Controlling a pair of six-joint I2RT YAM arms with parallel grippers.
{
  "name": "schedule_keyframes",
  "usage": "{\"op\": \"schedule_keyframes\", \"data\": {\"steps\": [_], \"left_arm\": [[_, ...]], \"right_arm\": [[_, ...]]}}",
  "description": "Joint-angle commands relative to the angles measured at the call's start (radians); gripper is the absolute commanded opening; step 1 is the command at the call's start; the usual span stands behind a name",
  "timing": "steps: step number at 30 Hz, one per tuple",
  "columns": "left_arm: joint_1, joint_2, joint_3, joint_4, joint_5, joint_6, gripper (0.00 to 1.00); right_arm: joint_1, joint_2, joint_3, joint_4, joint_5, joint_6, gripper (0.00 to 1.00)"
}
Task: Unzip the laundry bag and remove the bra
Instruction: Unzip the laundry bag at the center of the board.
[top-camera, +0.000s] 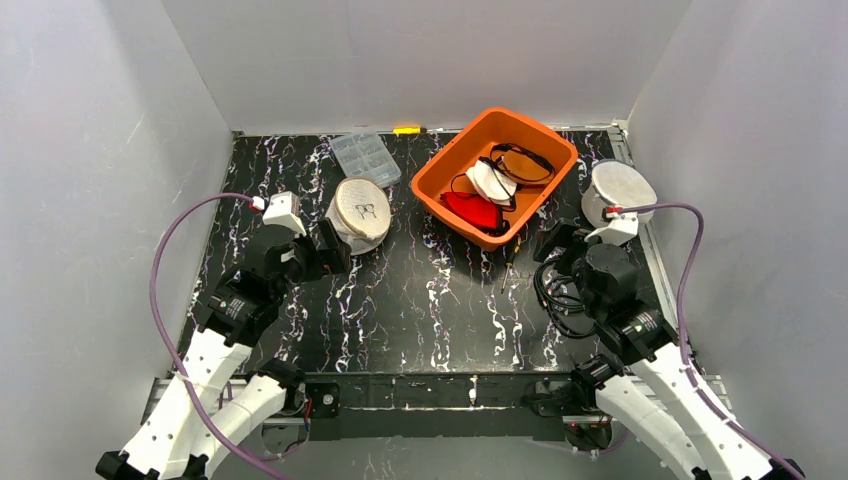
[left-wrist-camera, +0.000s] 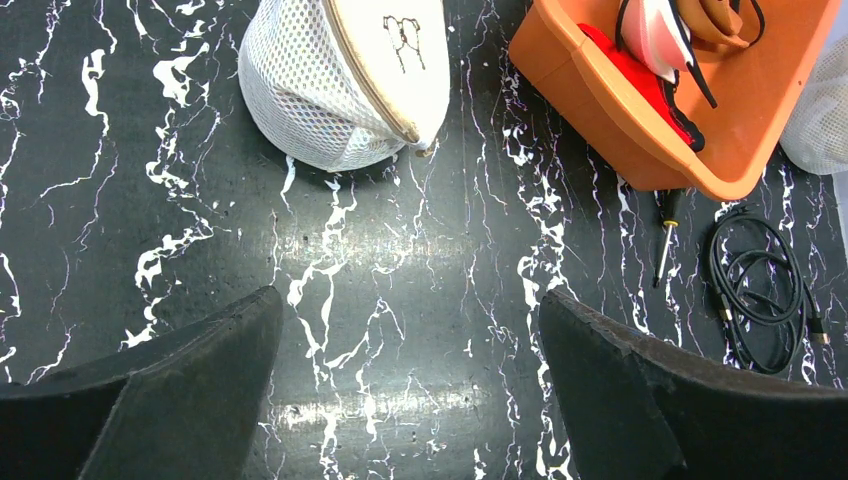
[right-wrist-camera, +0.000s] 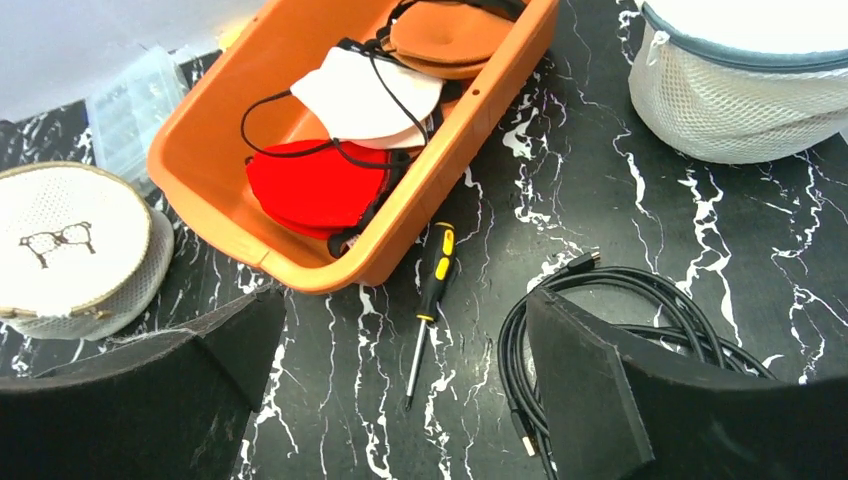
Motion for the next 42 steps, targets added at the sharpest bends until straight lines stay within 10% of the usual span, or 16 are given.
{"op": "schedule_keyframes", "data": {"steps": [1,5,11,20,30,42], "left_arm": [[-0.004,-0.014,-0.003,-0.014,-0.025,0.020,0.98],[-0.004,-0.031,-0.018,-0.006,-0.015,0.044,0.98],[-0.003,-0.045,-0.023,0.006,-0.024,0.042,0.98],[-0.002,-0.030,-0.064,-0.014,-0.264,0.012,0.98],[0.007,0.302,0.169,0.011,-0.103,-0.037,0.94],[0.207,0.664,0.330,0.064,0.177,0.036,0.64]], "right_arm": [[0.001,0.028,0.066,0.009,-0.068,-0.011,0.99],[0.002,0.008,0.013,0.168,-0.440,-0.116,0.99],[0.002,0.256,0.151,-0.030,-0.368,-0.073,0.99],[0.002,0.170,0.050,0.092,-0.192,0.131,0.99],[0.002,0.131,0.034,-0.003,-0.259,0.040,0.99],[0.002,0.096,-0.066,0.019,-0.439,0.056,0.96]]}}
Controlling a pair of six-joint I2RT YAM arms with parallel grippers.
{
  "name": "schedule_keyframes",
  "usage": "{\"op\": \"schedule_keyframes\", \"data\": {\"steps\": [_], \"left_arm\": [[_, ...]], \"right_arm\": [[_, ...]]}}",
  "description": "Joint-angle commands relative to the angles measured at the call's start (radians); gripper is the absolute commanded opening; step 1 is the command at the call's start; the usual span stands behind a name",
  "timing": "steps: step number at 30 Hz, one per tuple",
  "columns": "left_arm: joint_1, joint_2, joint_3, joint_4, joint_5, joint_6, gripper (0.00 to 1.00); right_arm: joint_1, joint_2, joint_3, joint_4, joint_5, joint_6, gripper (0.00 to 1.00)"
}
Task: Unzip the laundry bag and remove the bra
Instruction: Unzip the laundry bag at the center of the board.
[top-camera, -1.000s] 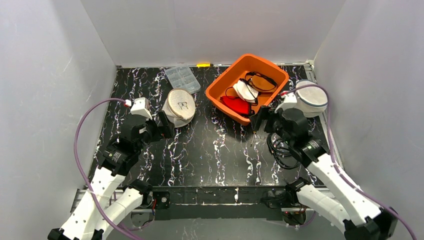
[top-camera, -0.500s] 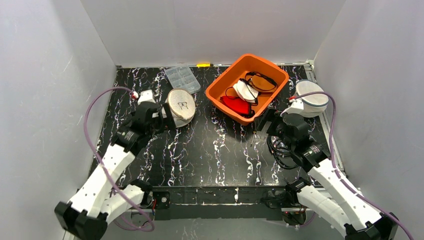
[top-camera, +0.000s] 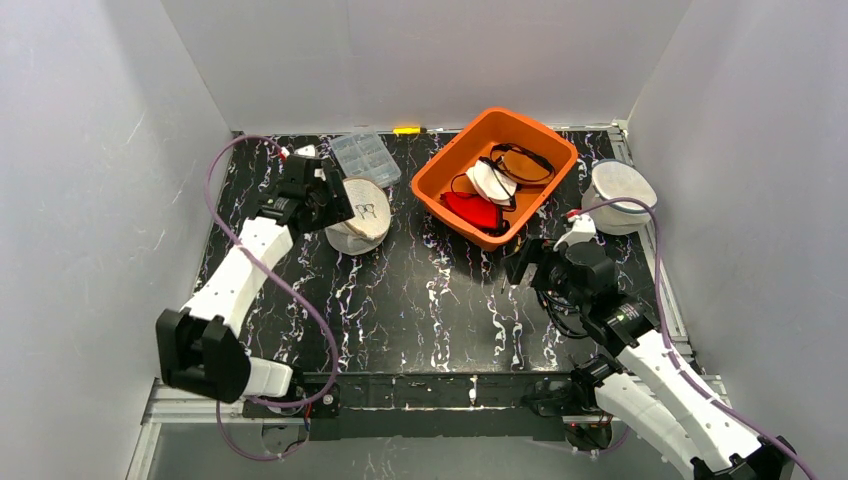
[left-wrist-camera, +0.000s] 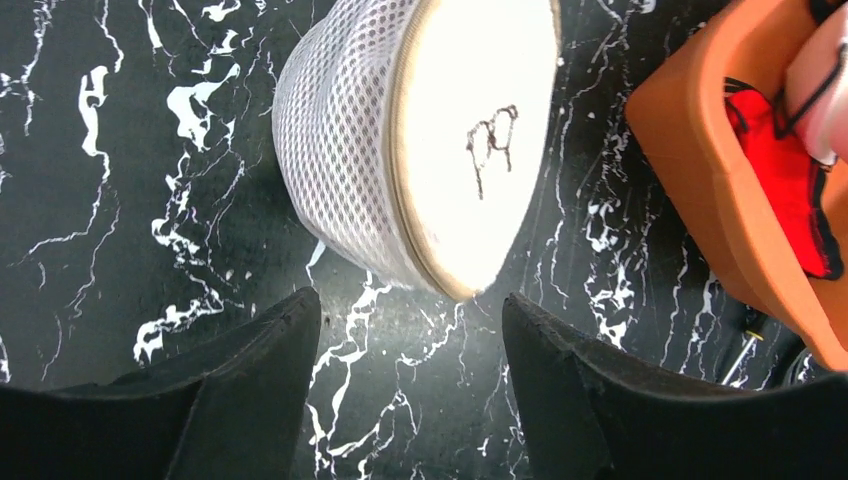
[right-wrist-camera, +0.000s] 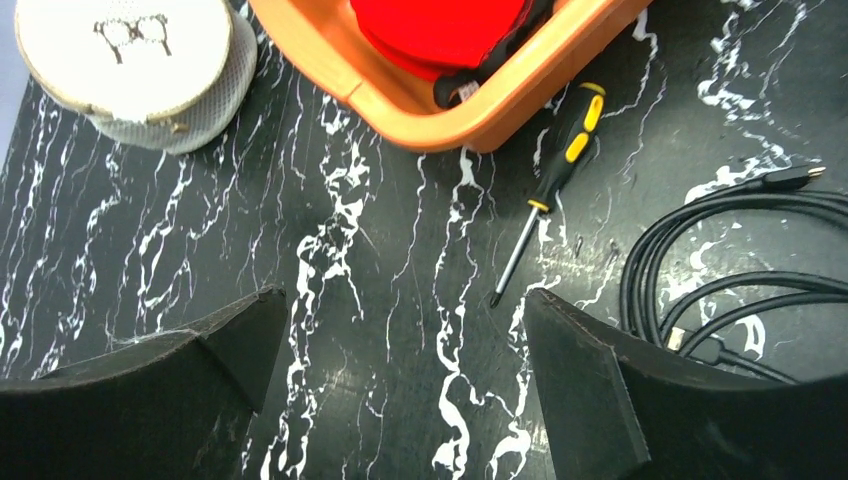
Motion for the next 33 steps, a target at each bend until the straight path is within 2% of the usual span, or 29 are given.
{"op": "schedule_keyframes", "data": {"steps": [1,9,18,22,24,28,29,33], "left_arm": [[0.059,0.081,0.063,0.010,0.161,0.043,0.63],[0.067,0.174,0.092,0.024,0.240,0.070,0.56],[0.067,0.217,0.055,0.048,0.231,0.038,0.52],[0.067,0.231,0.065,0.041,0.227,0.039,0.36],[0.067,0.229,0.059,0.044,0.221,0.038,0.20],[0.067,0.210,0.041,0.044,0.227,0.033,0.03],[0.067,0.201,0.036,0.042,0.229,0.031,0.00],[0.067,0.115,-0.003,0.032,0.278,-0.006,0.00]], "right_arm": [[0.000,0.009,-0.016,0.040,-0.094,0.004,0.96],[-0.001,0.020,-0.043,0.085,-0.209,0.010,0.94],[0.000,0.063,-0.047,0.154,-0.370,0.011,0.96],[0.003,0.071,-0.044,0.185,-0.405,0.029,0.96],[0.004,0.071,-0.045,0.199,-0.412,0.039,0.96],[0.008,0.081,-0.043,0.220,-0.423,0.054,0.96],[0.008,0.082,-0.041,0.225,-0.422,0.061,0.97],[0.009,0.065,-0.047,0.261,-0.395,0.126,0.98]]}}
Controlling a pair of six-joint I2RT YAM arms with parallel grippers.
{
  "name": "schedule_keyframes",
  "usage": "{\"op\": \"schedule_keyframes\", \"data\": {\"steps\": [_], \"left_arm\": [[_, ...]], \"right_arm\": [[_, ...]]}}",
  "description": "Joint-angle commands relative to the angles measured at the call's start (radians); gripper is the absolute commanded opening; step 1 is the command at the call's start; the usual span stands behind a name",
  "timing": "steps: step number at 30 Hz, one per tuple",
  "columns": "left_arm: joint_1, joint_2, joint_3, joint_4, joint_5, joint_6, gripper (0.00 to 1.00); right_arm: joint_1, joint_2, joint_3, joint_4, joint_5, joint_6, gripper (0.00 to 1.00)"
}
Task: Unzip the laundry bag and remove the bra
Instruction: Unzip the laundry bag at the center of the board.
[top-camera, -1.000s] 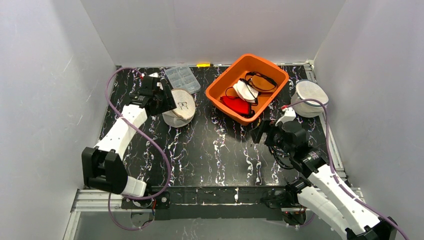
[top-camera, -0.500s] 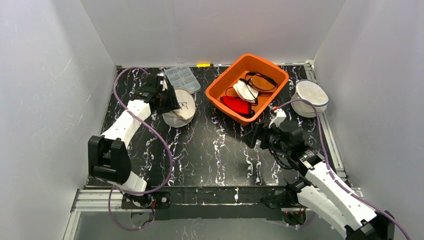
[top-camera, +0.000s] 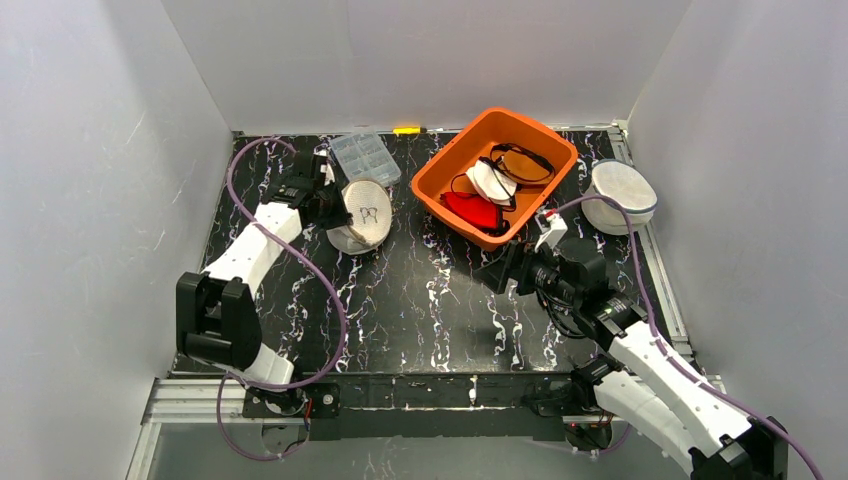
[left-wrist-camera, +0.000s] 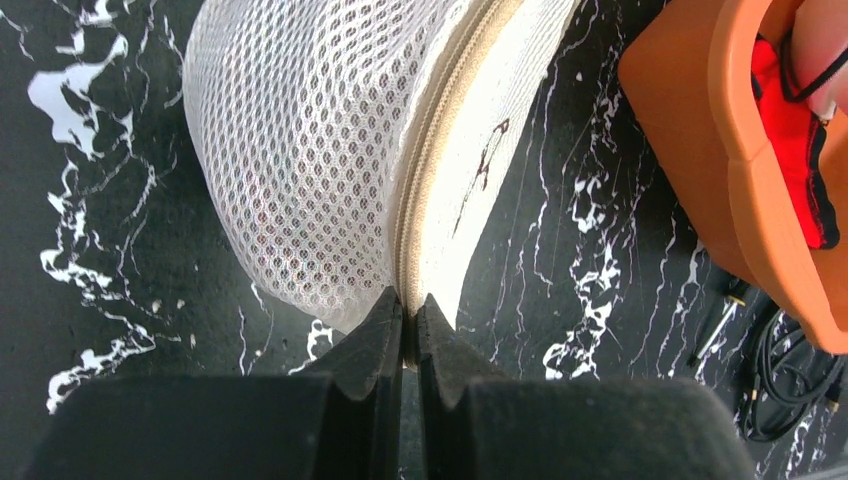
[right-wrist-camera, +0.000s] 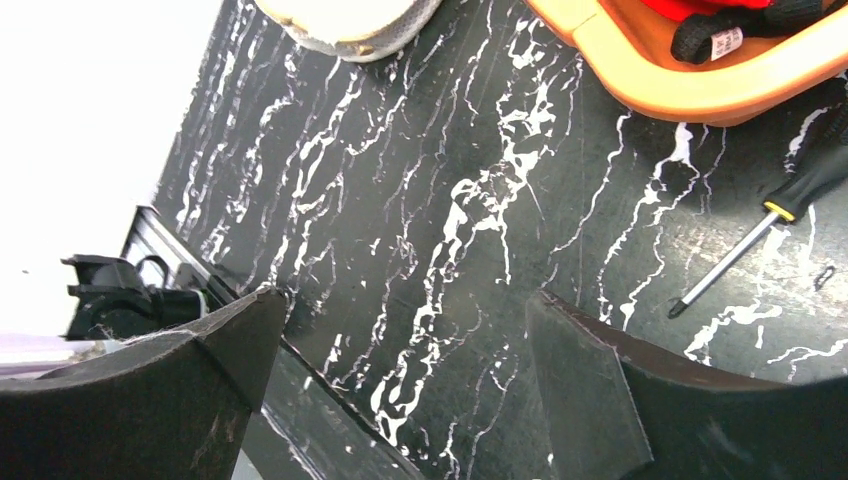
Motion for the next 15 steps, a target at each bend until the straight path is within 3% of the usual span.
{"op": "schedule_keyframes", "data": {"steps": [1,6,10,15], "left_arm": [[0.002,-0.139,-0.062,-0.031,0.091,-0.052,0.00],[0.000,-0.373,-0.177,0.000,0.311,-0.212,0.00],[-0.011,-0.551,-0.286,0.055,0.444,-0.341,0.00],[-0.019,-0.712,-0.499,0.250,0.601,-0.498,0.00]], "right_arm": [[0.008,-0.039,-0.009,0.110,0.008,0.087,0.98],[0.006,-0.146,-0.021,0.250,0.034,0.159,0.99],[0.006,-0.015,0.062,0.233,-0.126,0.178,0.99],[0.008,0.027,-0.045,0.438,-0.208,0.368,0.97]]}}
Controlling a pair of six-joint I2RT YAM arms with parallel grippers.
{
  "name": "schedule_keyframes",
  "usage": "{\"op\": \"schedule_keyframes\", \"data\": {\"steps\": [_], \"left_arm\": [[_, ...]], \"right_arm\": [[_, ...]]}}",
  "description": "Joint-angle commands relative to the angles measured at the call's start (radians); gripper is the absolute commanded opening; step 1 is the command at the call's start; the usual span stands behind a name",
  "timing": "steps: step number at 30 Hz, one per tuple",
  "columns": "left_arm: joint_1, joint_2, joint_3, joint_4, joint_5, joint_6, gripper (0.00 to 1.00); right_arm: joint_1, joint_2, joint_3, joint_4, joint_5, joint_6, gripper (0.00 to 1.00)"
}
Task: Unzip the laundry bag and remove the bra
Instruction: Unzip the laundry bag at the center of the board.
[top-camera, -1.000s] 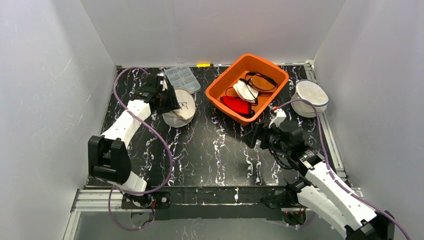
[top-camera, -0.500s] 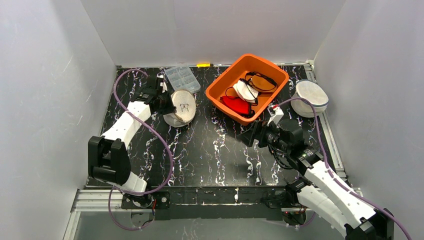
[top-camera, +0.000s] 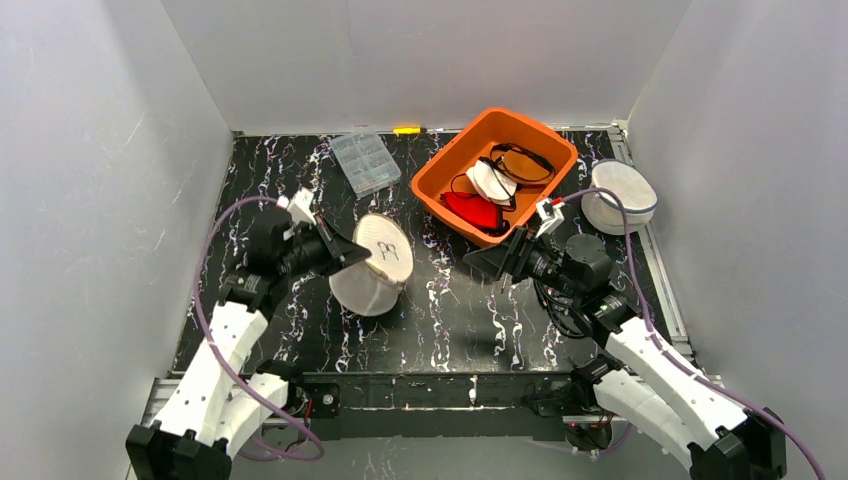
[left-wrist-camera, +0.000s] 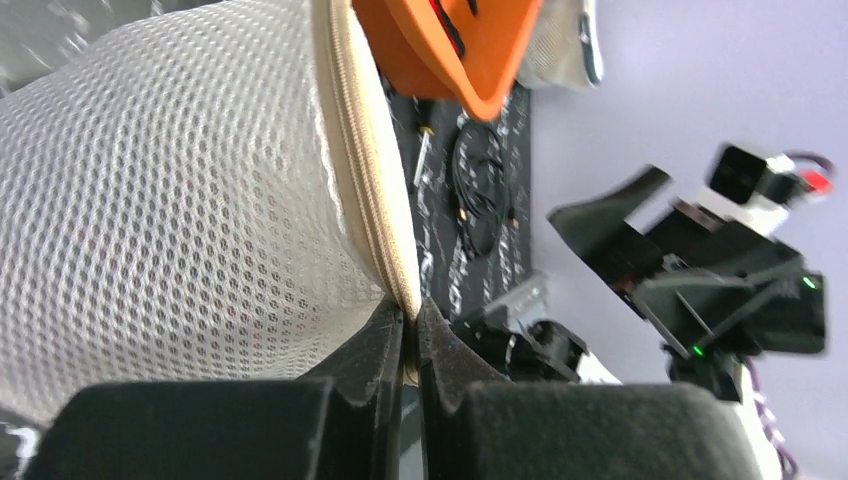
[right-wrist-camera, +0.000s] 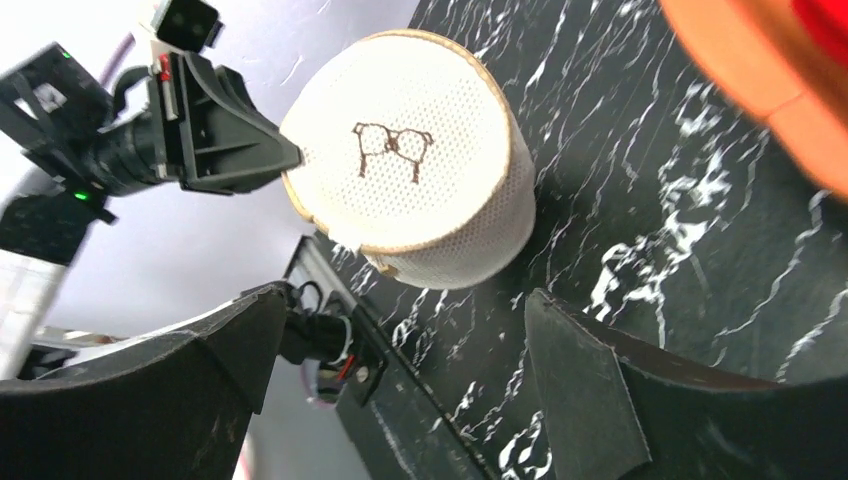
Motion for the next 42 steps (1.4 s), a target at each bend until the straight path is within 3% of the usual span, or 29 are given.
{"op": "schedule_keyframes", "data": {"steps": [1,6,10,19,26,37,42], "left_arm": [[-0.009,-0.090,-0.168,0.210,0.230,-0.202,0.00],[-0.044,-0.140,-0.320,0.413,0.277,-0.268,0.00],[-0.088,-0.177,-0.355,0.448,0.249,-0.248,0.00],[-0.110,-0.226,-0.436,0.532,0.237,-0.247,0.00],[-0.112,-0.222,-0.473,0.567,0.242,-0.258,0.00],[-0.114,-0.219,-0.485,0.569,0.248,-0.257,0.00],[-0.113,-0.229,-0.490,0.569,0.246,-0.259,0.00]], "right_arm": [[0.006,0.009,-0.070,0.193,-0.094,0.167,0.96],[0.041,0.033,-0.136,0.254,-0.095,0.226,0.94],[0.124,0.061,-0.167,0.254,-0.019,0.214,0.93],[0.284,0.220,-0.269,0.437,0.204,0.312,0.92],[0.304,0.370,-0.290,0.592,0.251,0.396,0.88],[0.314,0.489,-0.274,0.674,0.300,0.430,0.81],[0.315,0.549,-0.248,0.712,0.290,0.441,0.70]]}}
